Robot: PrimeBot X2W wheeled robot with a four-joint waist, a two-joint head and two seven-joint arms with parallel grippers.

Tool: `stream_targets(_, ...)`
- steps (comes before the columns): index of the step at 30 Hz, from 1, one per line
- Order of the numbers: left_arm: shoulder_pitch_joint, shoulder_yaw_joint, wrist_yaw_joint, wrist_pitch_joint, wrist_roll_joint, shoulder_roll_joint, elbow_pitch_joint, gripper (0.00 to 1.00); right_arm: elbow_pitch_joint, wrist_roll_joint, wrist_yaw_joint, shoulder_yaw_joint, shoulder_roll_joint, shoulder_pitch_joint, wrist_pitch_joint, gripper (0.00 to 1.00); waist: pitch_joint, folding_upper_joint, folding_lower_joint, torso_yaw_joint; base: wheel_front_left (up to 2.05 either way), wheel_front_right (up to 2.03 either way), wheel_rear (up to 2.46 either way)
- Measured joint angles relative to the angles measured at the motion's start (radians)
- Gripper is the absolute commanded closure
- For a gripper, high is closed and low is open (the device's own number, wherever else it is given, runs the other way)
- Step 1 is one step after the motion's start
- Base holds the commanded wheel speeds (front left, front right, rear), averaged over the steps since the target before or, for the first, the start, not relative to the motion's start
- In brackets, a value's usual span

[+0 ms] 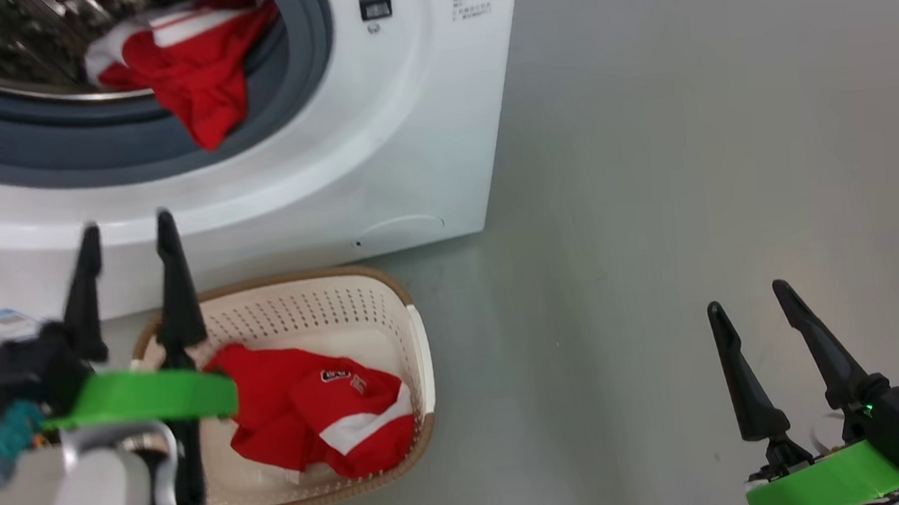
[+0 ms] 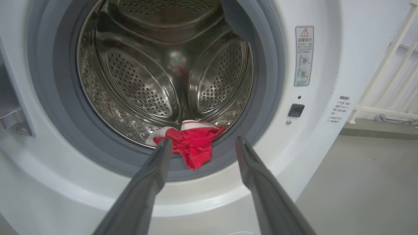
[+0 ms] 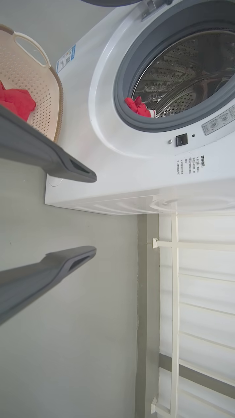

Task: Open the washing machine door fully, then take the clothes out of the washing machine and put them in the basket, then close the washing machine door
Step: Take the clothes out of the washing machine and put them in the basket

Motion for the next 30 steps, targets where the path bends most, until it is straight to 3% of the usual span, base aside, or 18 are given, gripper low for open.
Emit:
stream_targets(19,-0.497,0.059,-0.044,-0.003,0.006,0.098,0.288,0.00,-0.007,0.007,0.000,0.025,-0.001,-0.120,0.000,0.00,0.236,0.0000,0.0000,-0.035,0.00,0.00,0.00)
stream_targets(30,-0.751,0.083,-0.090,0.024,-0.025,0.136,0.547,0.00,-0.007,0.007,0.000,0.057,-0.002,-0.157,0.000,0.00,0.318,0.0000,0.0000,-0.067,0.00,0.00,0.00)
